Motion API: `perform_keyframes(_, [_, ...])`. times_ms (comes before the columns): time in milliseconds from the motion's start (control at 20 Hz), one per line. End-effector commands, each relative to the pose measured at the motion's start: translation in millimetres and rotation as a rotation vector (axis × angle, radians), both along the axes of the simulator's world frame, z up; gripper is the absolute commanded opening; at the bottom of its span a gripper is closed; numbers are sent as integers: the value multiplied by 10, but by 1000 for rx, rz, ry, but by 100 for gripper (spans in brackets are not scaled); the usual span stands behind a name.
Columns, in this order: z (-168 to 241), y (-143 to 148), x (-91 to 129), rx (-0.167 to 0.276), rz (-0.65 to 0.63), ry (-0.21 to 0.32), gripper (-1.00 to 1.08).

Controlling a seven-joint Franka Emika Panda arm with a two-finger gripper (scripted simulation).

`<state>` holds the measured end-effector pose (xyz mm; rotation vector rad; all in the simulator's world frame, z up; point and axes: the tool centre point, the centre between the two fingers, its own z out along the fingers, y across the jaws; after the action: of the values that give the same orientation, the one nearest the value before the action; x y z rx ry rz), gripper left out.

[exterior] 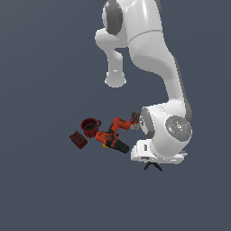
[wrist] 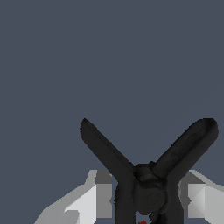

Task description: Pick up a designated object from a clutter of objects.

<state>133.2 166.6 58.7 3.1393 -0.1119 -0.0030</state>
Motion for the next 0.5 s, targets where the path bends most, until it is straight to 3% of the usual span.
perform_keyframes(0, [199,-101,-9,0,-1,-2,-100])
perform_keyframes(450, [1142,-586,-68,1,-1,-2,-100])
